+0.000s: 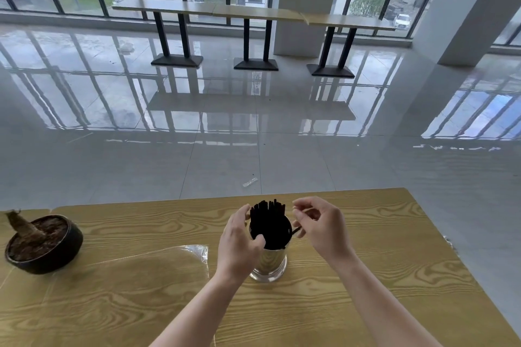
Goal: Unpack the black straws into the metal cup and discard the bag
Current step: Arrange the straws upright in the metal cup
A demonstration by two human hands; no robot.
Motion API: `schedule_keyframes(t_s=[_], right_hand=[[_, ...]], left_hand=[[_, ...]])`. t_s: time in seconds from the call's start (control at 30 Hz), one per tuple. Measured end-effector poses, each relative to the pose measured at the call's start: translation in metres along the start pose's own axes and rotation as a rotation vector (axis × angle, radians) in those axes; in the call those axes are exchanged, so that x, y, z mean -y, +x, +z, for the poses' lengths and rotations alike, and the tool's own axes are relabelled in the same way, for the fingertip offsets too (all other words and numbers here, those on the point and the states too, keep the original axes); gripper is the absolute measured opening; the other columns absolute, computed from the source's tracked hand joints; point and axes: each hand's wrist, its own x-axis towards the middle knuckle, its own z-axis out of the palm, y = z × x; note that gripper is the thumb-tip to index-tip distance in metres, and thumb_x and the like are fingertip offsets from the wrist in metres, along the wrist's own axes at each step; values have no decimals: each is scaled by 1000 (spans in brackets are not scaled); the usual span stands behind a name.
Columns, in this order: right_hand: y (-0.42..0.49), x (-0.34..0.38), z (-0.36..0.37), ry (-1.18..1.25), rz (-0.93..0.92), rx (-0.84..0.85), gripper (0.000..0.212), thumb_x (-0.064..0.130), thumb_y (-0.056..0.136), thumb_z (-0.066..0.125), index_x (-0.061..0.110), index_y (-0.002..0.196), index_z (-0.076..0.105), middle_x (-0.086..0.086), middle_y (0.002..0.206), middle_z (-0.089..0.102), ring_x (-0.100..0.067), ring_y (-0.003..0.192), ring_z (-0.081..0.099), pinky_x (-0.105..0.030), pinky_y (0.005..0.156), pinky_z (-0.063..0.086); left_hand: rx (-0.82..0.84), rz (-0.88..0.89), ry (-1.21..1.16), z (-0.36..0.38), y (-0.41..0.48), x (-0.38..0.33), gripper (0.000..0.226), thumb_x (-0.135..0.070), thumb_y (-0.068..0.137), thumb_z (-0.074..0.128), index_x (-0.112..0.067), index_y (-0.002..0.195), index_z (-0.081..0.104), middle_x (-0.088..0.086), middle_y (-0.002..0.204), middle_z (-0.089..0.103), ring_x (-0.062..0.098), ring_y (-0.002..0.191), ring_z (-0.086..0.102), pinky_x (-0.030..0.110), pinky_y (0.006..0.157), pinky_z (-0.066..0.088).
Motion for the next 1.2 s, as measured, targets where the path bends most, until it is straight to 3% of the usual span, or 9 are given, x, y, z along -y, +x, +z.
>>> schedule_keyframes(t_s=[0.13,0.23,0.37,0.47,0.53,0.6,0.8,1.1,1.2], right_hand=[[-7,-7,-9,498,77,-18,20,-13,88,64,3,93,75,-18,87,75,-32,78,74,-31,63,61],[-6,-14,-21,767,139,-75,17,-9,86,65,1,97,73,-19,89,74,-27,76,71,-29,63,60],[-6,-32,-20,354,196,-153,32,-12,82,63,16,91,74,-13,88,71,-23,68,61,-27,56,56],[-11,-41,-7,-189,127,204,54,11,77,81,31,123,61,-2,101,62,-10,75,56,-24,66,54],[-13,-40,2,-403,32,372,60,46,69,86,45,119,52,11,94,54,-2,75,50,-15,65,43],[-9,-35,12,-463,-17,343,46,57,66,84,43,101,57,16,86,52,4,76,49,-12,62,36],[1,-30,26,-461,6,171,51,40,81,81,24,126,66,10,76,62,-5,71,59,-18,60,41],[28,-21,36,-406,55,26,27,25,83,81,13,104,68,3,77,65,-18,72,63,-29,65,51],[33,-21,41,-304,97,-6,33,20,80,84,15,101,59,1,77,65,-21,66,68,-40,61,60]], left_hand=[[24,-16,-34,2,-3,-1,85,-10,78,71,-14,153,30,4,149,50,18,134,49,43,111,43],[68,-16,-66,1,-8,0,101,-15,72,76,-18,156,21,1,152,42,17,139,41,41,114,39],[150,-4,-81,6,-15,5,123,-31,59,82,-32,157,7,-15,143,28,6,140,25,20,104,27],[133,14,-36,13,-14,5,129,-36,62,86,-35,157,-1,-13,149,25,7,143,19,21,105,23],[94,-22,-42,15,-11,4,129,-40,65,88,-29,158,0,-6,153,30,13,145,21,26,109,23],[50,-62,-78,13,-7,4,124,-37,67,88,-23,159,7,-2,151,40,17,143,31,33,115,28],[10,-97,-71,7,1,6,89,-22,83,73,-16,156,23,-4,142,55,17,134,46,35,108,40],[58,-162,-37,6,22,0,72,-23,89,65,-13,154,33,8,148,51,20,137,47,41,112,40],[87,-144,-17,6,28,-2,48,-23,92,60,-18,140,53,5,136,62,23,130,54,41,107,45]])
